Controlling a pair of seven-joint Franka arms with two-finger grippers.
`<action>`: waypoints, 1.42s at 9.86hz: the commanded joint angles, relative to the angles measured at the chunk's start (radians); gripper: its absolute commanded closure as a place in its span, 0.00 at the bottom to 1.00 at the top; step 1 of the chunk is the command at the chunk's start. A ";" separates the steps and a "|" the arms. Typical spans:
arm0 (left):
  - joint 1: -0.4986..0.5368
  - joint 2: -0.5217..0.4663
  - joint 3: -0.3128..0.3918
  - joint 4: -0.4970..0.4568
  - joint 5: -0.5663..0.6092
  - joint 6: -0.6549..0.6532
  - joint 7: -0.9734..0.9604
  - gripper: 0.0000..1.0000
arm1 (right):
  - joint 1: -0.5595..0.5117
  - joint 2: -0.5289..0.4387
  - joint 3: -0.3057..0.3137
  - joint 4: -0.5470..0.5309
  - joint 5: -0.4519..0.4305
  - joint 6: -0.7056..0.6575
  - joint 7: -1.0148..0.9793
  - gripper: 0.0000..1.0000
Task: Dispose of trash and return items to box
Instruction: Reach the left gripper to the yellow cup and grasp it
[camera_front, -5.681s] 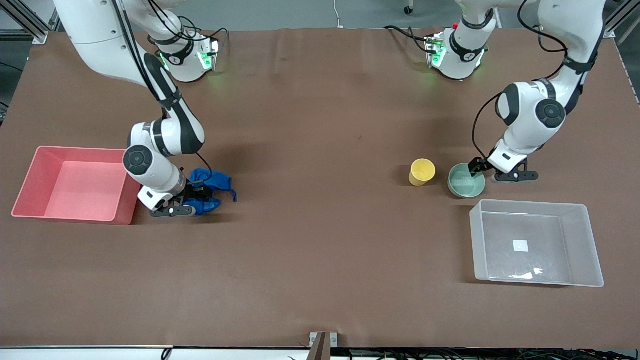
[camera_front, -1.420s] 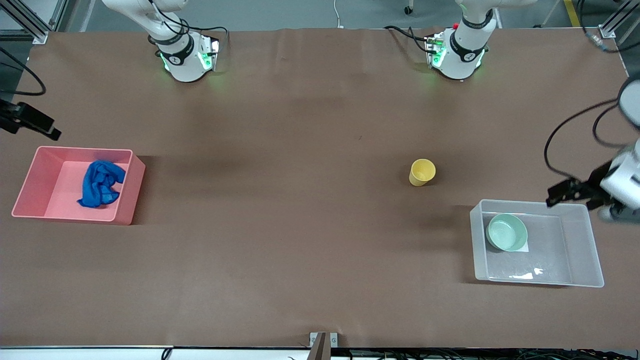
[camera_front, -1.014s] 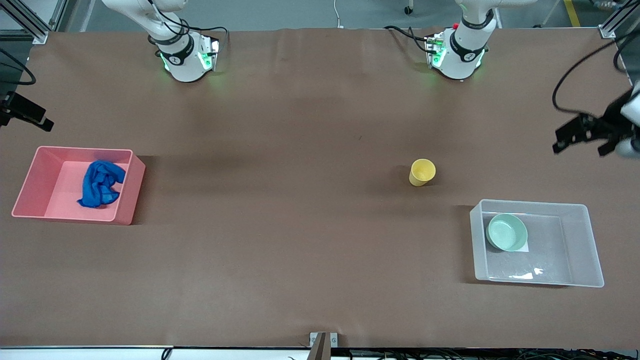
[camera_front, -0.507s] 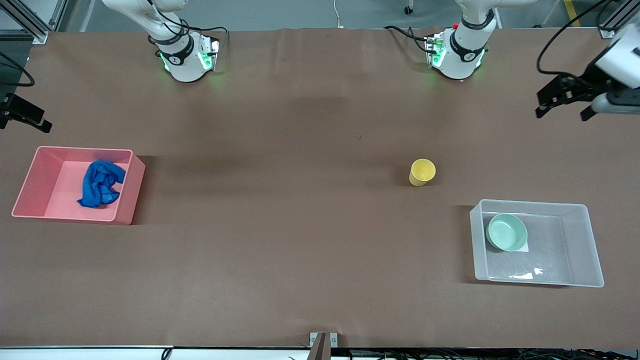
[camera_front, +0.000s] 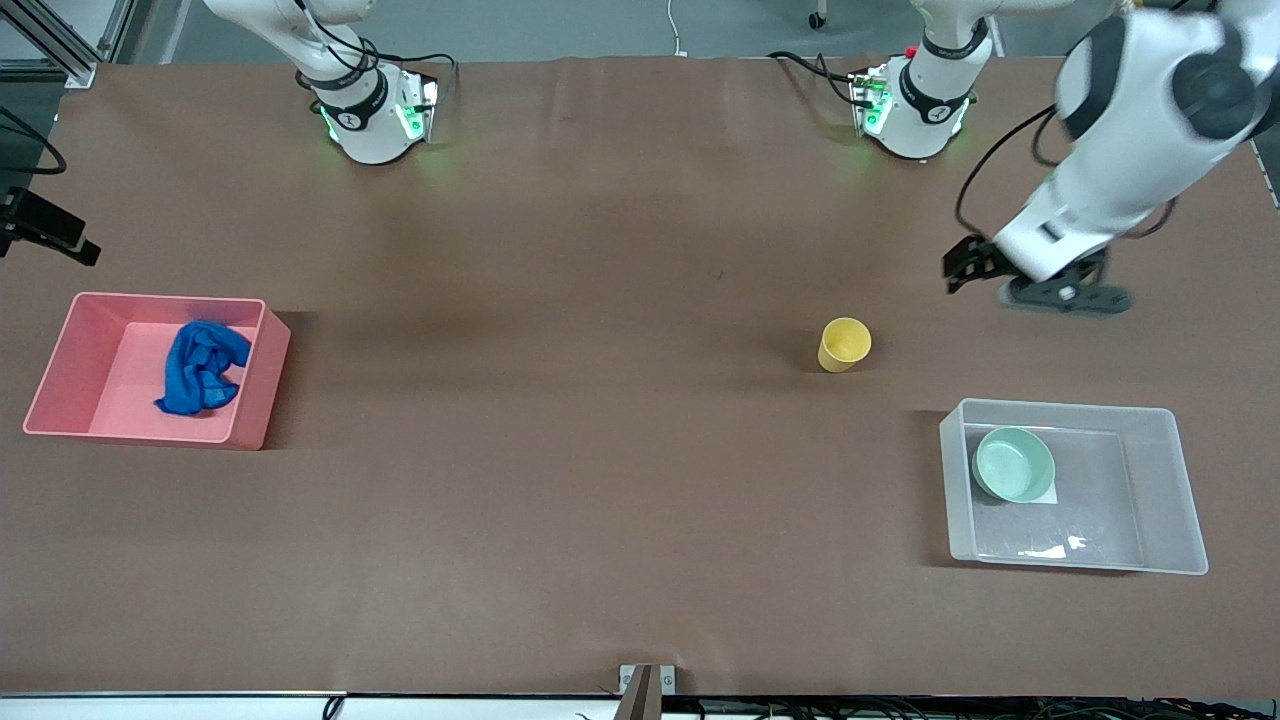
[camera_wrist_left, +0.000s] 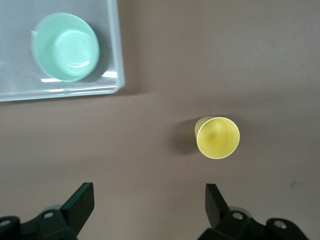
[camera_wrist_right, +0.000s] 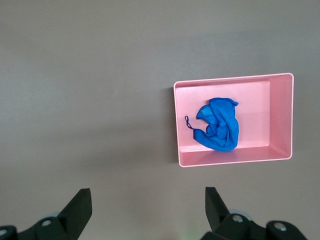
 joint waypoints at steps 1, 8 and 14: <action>0.000 0.095 -0.029 -0.120 0.003 0.195 -0.029 0.02 | 0.002 0.006 0.005 0.020 -0.015 -0.016 0.009 0.00; -0.002 0.333 -0.100 -0.179 0.015 0.452 -0.106 0.65 | -0.006 0.006 0.005 0.017 -0.012 -0.019 0.010 0.00; 0.004 0.253 -0.089 -0.156 0.015 0.444 -0.119 1.00 | -0.007 0.006 0.005 0.014 -0.012 -0.020 0.012 0.00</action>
